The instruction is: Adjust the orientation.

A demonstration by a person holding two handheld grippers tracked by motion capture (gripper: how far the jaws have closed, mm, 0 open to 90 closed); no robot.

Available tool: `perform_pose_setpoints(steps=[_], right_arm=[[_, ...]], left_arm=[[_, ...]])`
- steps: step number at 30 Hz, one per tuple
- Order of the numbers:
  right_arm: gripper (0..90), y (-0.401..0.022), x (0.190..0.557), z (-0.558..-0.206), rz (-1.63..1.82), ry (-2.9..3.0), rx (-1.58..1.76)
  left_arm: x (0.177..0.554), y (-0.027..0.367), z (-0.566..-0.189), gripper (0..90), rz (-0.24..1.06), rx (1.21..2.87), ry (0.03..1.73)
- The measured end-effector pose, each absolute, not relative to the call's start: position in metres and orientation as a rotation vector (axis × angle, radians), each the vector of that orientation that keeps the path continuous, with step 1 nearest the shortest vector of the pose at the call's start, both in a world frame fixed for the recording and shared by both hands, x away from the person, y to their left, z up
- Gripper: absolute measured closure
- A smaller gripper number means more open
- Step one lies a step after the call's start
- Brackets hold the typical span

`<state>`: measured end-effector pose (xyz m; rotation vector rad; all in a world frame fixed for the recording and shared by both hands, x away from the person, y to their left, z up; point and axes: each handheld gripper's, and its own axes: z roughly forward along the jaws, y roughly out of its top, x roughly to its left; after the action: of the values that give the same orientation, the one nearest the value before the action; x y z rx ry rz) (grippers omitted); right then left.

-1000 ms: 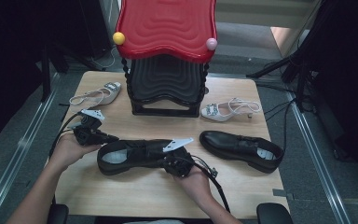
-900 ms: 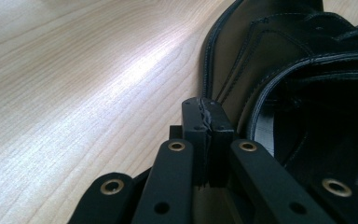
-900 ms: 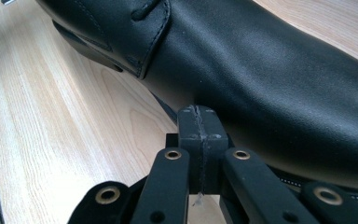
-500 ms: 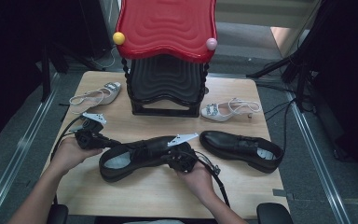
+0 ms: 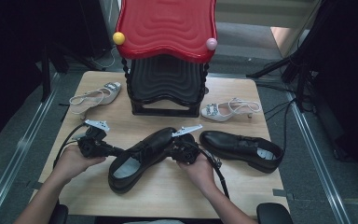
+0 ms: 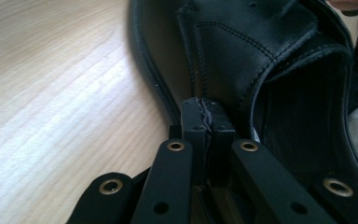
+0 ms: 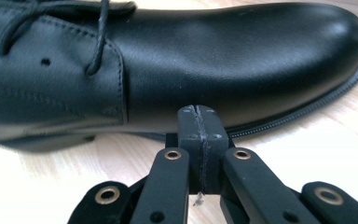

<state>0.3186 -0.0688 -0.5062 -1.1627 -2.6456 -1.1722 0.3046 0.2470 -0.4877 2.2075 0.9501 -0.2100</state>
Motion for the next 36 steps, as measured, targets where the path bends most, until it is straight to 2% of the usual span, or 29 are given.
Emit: perform_pose_setpoints(steps=[16,31,33,36], right_arm=[[90.0,-0.065,0.342,-0.501,-1.165,-2.633,-1.244],[90.0,-0.057,0.354,-0.500,-1.150,-2.655,-1.271],[88.9,-0.058,0.355,-0.500,-1.138,-2.649,-1.277],[81.2,-0.063,0.353,-0.495,-1.125,-2.643,-1.299]], left_arm=[[0.306,0.224,-0.491,90.0,-0.223,2.132,1.031],[0.299,0.203,-0.492,89.8,-0.204,2.141,1.012],[0.301,0.207,-0.492,85.4,-0.201,2.126,1.025],[0.303,0.214,-0.486,76.3,-0.156,2.107,1.048]])
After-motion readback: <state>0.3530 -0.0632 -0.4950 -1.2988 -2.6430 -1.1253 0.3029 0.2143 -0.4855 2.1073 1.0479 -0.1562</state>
